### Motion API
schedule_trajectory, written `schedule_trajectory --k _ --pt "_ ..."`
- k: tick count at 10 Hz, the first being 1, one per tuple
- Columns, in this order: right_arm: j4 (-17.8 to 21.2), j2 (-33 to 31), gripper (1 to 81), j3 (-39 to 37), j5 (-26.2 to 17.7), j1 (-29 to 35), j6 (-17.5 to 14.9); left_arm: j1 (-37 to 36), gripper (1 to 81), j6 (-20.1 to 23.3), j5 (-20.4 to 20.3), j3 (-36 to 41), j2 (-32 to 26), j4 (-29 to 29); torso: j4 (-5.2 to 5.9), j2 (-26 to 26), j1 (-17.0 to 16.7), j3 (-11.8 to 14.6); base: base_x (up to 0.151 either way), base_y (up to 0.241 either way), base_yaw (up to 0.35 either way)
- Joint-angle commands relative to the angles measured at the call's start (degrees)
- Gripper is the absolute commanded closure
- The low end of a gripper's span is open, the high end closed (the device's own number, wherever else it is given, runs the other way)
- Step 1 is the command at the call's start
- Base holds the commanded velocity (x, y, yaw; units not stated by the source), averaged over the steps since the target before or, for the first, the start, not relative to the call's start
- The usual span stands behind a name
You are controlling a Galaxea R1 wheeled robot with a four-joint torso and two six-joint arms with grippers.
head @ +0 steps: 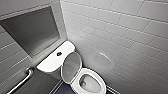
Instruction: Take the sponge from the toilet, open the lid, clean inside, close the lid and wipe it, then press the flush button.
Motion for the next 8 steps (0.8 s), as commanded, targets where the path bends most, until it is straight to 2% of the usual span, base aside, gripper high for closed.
schedule_trajectory --k 1,3,4,5,6,7,8 --pt "-1.85 0.56 81.1 -0.86 -3.44 -0.69 -0.02 2.49 1.0 -0.3 1.57 -7.71 4.34 -0.25 0.0 -0.15 0.11 0.0 0.0 0.0 0.0" --pt "-1.85 0.74 81.1 -1.39 -3.71 -0.52 0.07 5.56 1.0 -0.73 1.39 -15.37 9.09 -2.43 0.0 1.2 -0.81 0.0 0.0 0.0 0.0" --pt "-1.85 0.74 81.1 -1.57 -3.8 -0.6 0.07 6.19 1.0 -1.26 1.46 -16.8 9.62 -5.58 0.0 1.4 -0.96 0.0 0.0 0.0 0.0" --pt "-1.85 0.74 81.1 -1.75 -3.8 -0.6 0.07 6.1 1.0 -1.26 2.18 -17.06 10.07 -6.31 0.0 1.29 -0.96 0.0 0.0 0.0 0.0" --pt "-1.68 0.74 81.1 -2.01 -3.8 -0.6 0.16 6.19 1.0 -0.03 5.16 -17.24 10.77 -8.42 0.0 1.29 -0.99 0.0 0.0 0.0 0.0" --pt "-1.68 0.74 81.1 -2.1 -3.8 -0.6 0.16 6.19 1.0 5.69 9.27 -17.15 11.73 -10.92 0.0 1.29 -1.01 0.0 0.0 0.0 0.0" --pt "-1.68 0.91 81.1 -2.1 -3.8 -0.6 0.16 6.19 1.0 17.89 10.09 -17.24 12.27 -20.02 0.0 1.29 -1.01 0.0 0.0 0.0 0.0"
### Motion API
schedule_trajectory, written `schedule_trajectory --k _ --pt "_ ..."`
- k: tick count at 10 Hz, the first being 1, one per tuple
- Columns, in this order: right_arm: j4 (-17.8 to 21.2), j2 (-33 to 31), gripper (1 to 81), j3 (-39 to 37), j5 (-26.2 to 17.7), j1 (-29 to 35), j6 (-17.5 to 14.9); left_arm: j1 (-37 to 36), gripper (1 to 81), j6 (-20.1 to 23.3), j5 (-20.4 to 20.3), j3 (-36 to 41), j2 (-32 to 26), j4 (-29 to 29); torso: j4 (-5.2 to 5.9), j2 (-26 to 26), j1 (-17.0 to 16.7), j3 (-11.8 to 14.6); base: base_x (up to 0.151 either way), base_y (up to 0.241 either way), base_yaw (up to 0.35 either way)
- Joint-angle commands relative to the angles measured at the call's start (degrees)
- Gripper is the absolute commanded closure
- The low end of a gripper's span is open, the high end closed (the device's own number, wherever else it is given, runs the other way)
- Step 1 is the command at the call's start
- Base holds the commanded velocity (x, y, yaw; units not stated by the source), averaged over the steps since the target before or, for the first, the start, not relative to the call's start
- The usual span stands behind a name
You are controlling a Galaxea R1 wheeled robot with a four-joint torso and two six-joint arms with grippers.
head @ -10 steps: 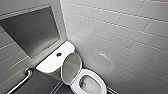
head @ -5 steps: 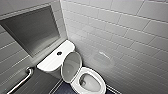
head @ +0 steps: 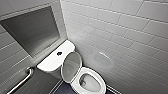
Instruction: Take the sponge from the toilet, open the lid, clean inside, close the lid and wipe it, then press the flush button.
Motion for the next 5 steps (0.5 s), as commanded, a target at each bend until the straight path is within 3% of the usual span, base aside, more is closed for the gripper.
schedule_trajectory --k 1,2,3,4,5 --pt "-1.09 -0.15 81.1 0.3 -3.39 -0.95 0.03 0.66 1.0 31.68 6.23 -0.16 0.1 -26.63 0.0 0.0 0.0 0.0 0.0 0.0 0.0" --pt "-1.1 0.12 81.1 -0.13 -3.39 -0.95 0.03 0.49 1.0 45.45 6.06 -0.07 0.27 -38.55 0.0 0.0 0.0 0.0 0.0 0.0 0.0" --pt "-1.09 0.29 81.1 -0.92 -3.39 -0.95 0.03 0.05 1.0 55.46 6.13 -0.33 0.79 -48.37 0.0 0.0 -0.02 0.0 0.0 0.0 0.0" --pt "-1.09 0.64 81.1 -1.45 -3.39 -0.96 0.03 -0.22 1.0 59.08 6.49 -0.33 1.32 -51.96 0.0 0.0 -0.02 0.0 0.0 0.0 0.0" --pt "-1.18 0.99 81.1 -1.98 -3.39 -0.95 0.03 -0.22 1.0 59.18 6.58 -1.53 2.46 -51.99 0.0 0.0 -0.04 0.0 0.0 0.0 0.0"
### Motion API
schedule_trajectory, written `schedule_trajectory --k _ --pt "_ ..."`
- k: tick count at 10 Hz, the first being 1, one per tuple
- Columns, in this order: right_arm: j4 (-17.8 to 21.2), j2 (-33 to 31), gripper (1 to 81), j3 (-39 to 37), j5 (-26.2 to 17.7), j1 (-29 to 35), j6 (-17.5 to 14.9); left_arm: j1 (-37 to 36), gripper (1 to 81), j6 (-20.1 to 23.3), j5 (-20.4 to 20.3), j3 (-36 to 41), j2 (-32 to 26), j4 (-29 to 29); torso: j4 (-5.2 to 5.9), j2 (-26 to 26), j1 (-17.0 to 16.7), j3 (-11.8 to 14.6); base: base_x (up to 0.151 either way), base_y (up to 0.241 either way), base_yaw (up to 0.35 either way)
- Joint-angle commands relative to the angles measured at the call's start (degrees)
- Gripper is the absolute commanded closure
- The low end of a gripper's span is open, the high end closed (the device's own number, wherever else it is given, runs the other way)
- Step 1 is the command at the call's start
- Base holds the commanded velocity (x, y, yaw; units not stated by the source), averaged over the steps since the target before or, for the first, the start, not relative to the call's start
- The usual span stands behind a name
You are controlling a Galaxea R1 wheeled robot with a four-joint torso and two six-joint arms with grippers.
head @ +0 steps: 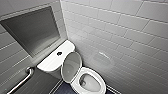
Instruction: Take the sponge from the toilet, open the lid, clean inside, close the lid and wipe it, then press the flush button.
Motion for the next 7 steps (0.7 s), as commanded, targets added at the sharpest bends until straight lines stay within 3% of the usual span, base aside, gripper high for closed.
schedule_trajectory --k 1,4,7 --pt "-1.27 0.44 81.1 -0.93 -3.41 -0.86 -0.08 -0.15 1.0 12.01 0.99 -3.9 3.21 -14.6 0.0 0.0 0.0 0.0 0.0 0.0 0.0" --pt "-1.18 2.46 81.1 -4.18 -3.59 -1.3 -0.08 -0.59 1.0 12.89 0.81 -10.85 9.09 -12.59 0.0 0.0 0.0 0.0 0.0 0.0 0.0" --pt "-1.26 4.3 81.1 -7.51 -3.59 -1.48 -0.16 -0.68 1.0 12.8 0.56 -11.03 10.25 -12.58 0.0 0.0 0.0 0.0 0.0 0.0 0.0"
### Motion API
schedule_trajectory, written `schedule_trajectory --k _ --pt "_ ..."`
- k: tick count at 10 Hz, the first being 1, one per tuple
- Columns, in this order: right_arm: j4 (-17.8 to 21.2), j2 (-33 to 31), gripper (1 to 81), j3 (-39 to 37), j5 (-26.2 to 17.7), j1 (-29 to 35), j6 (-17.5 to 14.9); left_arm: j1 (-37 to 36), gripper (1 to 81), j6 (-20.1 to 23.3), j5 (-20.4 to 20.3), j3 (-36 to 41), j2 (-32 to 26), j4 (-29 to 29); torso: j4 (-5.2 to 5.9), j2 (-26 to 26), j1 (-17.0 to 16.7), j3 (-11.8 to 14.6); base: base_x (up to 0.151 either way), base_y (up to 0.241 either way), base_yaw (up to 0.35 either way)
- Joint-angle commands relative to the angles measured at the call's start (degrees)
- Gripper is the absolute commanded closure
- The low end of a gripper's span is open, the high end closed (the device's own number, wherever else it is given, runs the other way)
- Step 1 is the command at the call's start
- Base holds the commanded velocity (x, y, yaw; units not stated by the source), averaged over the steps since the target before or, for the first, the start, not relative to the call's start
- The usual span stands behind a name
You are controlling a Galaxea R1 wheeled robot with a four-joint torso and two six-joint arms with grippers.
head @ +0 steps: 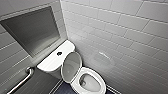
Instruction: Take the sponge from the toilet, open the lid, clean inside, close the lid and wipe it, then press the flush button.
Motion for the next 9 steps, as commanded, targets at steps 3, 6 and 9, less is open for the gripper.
schedule_trajectory --k 3,6,9 --pt "-1.39 1.4 81.1 -2.12 -3.56 -1.32 -0.14 0.84 1.0 0.09 4.21 -0.31 -0.02 0.53 0.0 0.0 0.0 0.0 0.0 0.0 0.0" --pt "-1.31 1.31 81.1 -2.12 -3.56 -1.41 -0.14 0.85 1.0 0.17 4.12 -0.31 -0.19 0.45 0.0 0.0 0.0 0.0 0.0 0.0 0.0" --pt "-1.31 1.31 81.1 -2.12 -3.56 -1.41 -0.14 0.84 1.0 0.17 4.03 -0.31 -0.28 0.36 0.0 -0.02 -0.13 0.02 0.072 0.0 0.0"
